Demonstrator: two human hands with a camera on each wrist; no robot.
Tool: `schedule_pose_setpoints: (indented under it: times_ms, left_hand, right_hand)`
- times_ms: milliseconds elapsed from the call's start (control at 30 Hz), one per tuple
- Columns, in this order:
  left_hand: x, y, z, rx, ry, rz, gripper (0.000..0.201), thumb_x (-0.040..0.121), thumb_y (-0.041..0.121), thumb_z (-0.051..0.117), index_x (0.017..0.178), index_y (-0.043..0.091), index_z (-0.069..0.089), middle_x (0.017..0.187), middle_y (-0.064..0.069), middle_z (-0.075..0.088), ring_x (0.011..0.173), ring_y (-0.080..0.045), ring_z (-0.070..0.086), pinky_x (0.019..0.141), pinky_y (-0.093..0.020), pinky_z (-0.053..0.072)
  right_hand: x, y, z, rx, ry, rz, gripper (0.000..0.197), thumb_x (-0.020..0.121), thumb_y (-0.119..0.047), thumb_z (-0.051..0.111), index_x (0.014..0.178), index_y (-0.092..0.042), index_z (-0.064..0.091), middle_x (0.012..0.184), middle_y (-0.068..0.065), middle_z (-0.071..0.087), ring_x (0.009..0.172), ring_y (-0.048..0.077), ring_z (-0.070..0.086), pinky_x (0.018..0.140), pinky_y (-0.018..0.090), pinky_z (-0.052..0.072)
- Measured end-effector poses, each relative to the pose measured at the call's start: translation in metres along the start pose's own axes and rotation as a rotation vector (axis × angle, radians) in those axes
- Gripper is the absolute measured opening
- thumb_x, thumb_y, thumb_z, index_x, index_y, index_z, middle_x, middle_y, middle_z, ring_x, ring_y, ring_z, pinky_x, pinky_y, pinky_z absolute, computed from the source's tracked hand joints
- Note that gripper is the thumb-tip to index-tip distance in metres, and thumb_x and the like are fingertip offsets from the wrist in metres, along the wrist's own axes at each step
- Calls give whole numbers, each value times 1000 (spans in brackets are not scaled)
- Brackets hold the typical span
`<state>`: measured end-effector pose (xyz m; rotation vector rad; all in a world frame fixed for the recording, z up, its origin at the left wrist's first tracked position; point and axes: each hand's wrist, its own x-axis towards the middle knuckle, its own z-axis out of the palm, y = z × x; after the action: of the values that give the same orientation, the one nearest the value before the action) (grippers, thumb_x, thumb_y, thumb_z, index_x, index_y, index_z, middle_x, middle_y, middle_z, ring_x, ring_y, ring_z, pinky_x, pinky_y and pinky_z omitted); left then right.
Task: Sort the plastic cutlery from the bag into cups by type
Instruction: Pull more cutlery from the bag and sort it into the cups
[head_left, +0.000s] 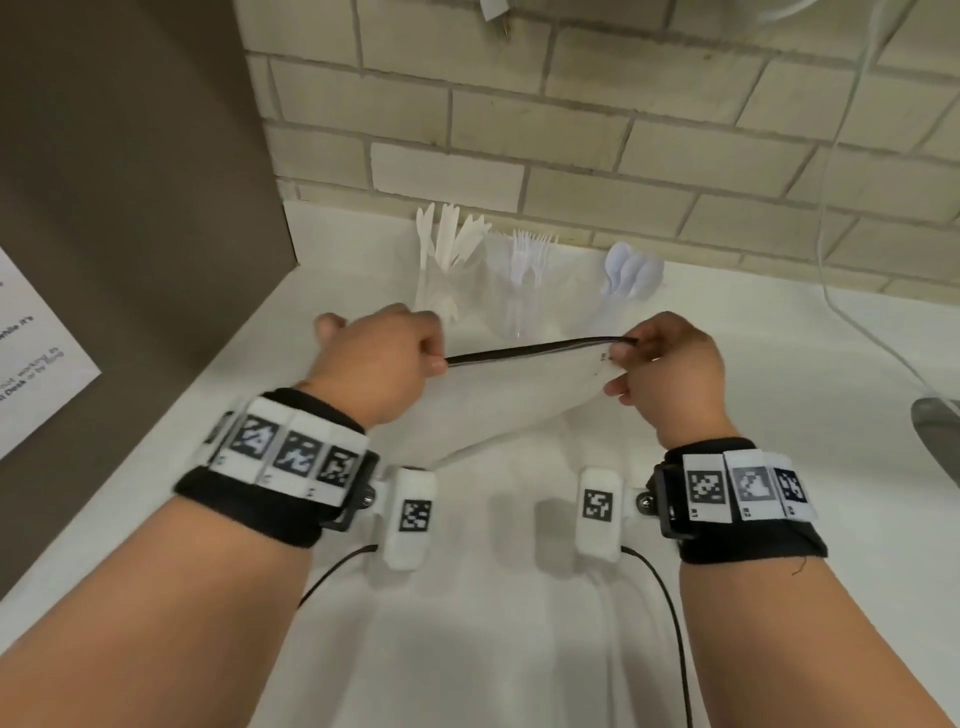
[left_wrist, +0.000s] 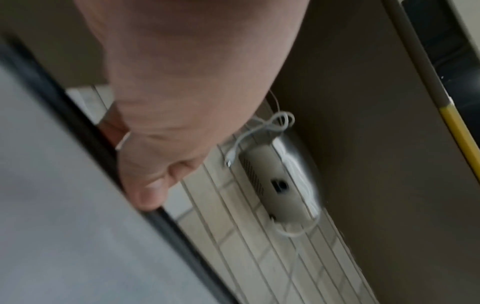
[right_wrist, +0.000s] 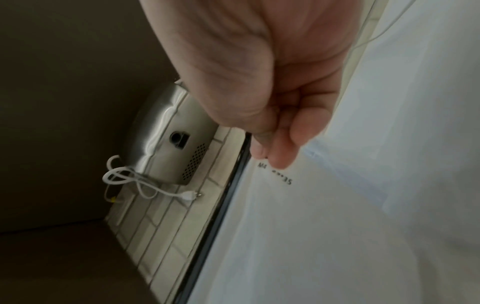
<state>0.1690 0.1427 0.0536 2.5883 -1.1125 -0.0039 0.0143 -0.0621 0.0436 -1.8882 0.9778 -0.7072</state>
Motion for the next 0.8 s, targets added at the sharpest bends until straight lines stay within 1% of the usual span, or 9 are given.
schedule_pose_setpoints:
  times_ms: [100, 233, 367, 400, 467, 533, 633, 700, 800]
  left_hand:
    - [-7, -30, -18, 100, -126, -135, 10, 93, 33, 52, 84, 31, 56, 96, 7, 58, 89, -19, 55, 78, -38, 20]
    - [-13, -29, -24, 145, -321, -143, 9, 91, 37, 56, 87, 31, 62, 103, 10, 60, 99, -18, 55, 89, -39, 32]
    - [-7, 0, -7, -220, -164, -35, 28, 97, 35, 48, 113, 21, 66, 110, -4, 68, 85, -18, 59, 74, -26, 44]
    - [-4, 5, -1, -249, -171, -23, 28, 97, 32, 49, 116, 20, 65, 114, -4, 68, 92, -18, 61, 78, -25, 44]
    - [-1, 12, 12, -279, -241, -15, 30, 93, 29, 57, 121, 21, 64, 120, 0, 66, 107, -17, 60, 91, -23, 42]
    - [1, 16, 21, -270, -278, -20, 26, 92, 26, 59, 115, 19, 67, 115, 1, 67, 101, -16, 60, 86, -21, 41]
    - [4, 23, 27, -308, -225, -58, 18, 94, 21, 50, 98, 13, 66, 99, -3, 67, 89, -20, 58, 71, -24, 44]
    - [3, 26, 28, -538, -220, -141, 16, 94, 21, 46, 94, 13, 59, 95, -4, 66, 93, -28, 60, 72, -26, 47]
    - [-1, 31, 21, -1113, -218, -281, 22, 95, 13, 42, 102, 5, 61, 100, -13, 71, 100, -38, 64, 97, -49, 48]
  right_hand:
    - [8, 5, -9, 37, 50, 18, 26, 89, 1, 52, 73, -20, 50, 67, 1, 64, 44, 13, 65, 62, 41, 57]
    - [7, 4, 2, 66, 50, -14, 27, 90, 1, 54, 72, -19, 49, 64, 1, 60, 51, 11, 68, 64, 37, 58]
    - [5, 3, 16, 97, 37, -60, 18, 86, -5, 61, 78, -21, 57, 75, 0, 66, 71, 19, 72, 78, 42, 59]
    - [3, 1, 19, 104, 34, -79, 13, 85, -11, 65, 87, -22, 60, 88, -2, 68, 79, 21, 71, 82, 41, 57]
    - [-6, -2, 26, 104, 75, -81, 34, 81, -25, 73, 109, -24, 55, 111, -4, 57, 83, 15, 67, 76, 25, 53]
    - [-18, -10, 32, 66, 135, -4, 48, 71, -50, 74, 99, -19, 50, 108, 1, 55, 85, 19, 64, 73, 27, 51]
    - [-37, -17, 36, -107, -227, 240, 68, 63, -78, 58, 87, -14, 58, 87, 7, 68, 70, 25, 68, 65, 35, 57]
    - [-47, -17, 41, -113, -485, 346, 60, 71, -66, 66, 97, -12, 62, 92, 8, 71, 67, 23, 70, 60, 29, 54]
    - [-45, -15, 48, 163, -483, 371, 25, 91, -12, 57, 116, -8, 58, 100, 13, 70, 66, 26, 67, 61, 34, 56]
